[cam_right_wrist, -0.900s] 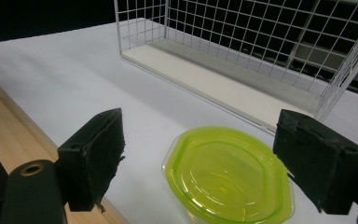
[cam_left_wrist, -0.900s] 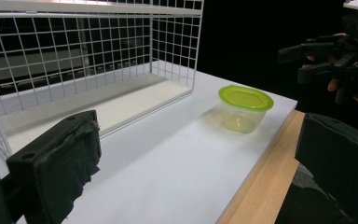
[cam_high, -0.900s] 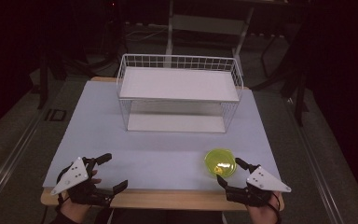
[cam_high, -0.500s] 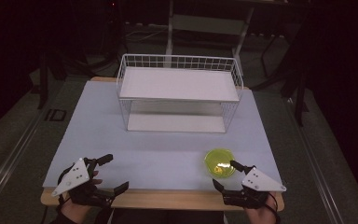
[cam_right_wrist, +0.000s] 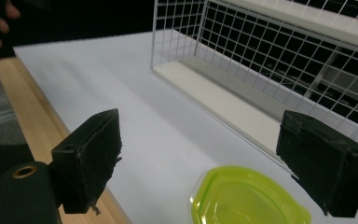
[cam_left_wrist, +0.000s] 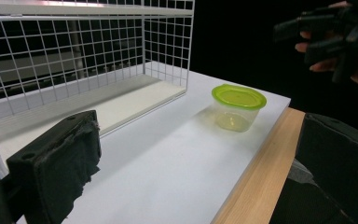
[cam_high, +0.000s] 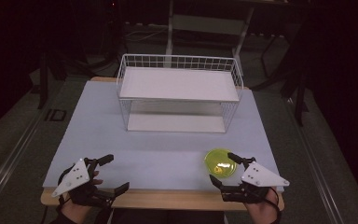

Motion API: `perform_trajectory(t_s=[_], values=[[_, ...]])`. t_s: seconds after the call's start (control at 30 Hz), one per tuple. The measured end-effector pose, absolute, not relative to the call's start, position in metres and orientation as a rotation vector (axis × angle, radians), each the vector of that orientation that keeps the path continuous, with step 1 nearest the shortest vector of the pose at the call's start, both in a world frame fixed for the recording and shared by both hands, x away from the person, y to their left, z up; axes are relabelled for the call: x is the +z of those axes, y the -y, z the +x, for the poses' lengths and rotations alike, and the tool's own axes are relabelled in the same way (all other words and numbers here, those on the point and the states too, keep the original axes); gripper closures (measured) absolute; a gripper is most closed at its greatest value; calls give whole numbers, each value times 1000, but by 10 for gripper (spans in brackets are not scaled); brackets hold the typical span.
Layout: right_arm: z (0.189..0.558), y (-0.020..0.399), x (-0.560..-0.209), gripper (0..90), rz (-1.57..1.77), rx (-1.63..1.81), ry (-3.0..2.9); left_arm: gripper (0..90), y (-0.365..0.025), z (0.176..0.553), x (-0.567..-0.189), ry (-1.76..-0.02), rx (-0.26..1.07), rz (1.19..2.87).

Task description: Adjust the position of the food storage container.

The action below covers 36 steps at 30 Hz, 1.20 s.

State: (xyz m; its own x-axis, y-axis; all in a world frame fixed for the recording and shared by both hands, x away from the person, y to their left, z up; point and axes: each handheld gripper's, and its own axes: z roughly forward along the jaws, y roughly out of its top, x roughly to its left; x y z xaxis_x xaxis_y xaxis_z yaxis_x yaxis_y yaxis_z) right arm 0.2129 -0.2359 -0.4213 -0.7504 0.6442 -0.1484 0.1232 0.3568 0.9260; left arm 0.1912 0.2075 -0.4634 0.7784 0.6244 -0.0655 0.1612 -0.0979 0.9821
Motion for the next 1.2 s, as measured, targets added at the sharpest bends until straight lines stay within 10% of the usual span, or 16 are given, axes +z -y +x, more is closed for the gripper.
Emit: perform_trajectory(t_s=[0.9, 1.2], values=[[267, 284, -425, 124, 947, 1341, -2086, 10, -204, 192, -465, -618, 426, 1670], [277, 311, -445, 308, 1073, 1239, -2071, 10, -205, 192, -465, -621, 424, 1667]])
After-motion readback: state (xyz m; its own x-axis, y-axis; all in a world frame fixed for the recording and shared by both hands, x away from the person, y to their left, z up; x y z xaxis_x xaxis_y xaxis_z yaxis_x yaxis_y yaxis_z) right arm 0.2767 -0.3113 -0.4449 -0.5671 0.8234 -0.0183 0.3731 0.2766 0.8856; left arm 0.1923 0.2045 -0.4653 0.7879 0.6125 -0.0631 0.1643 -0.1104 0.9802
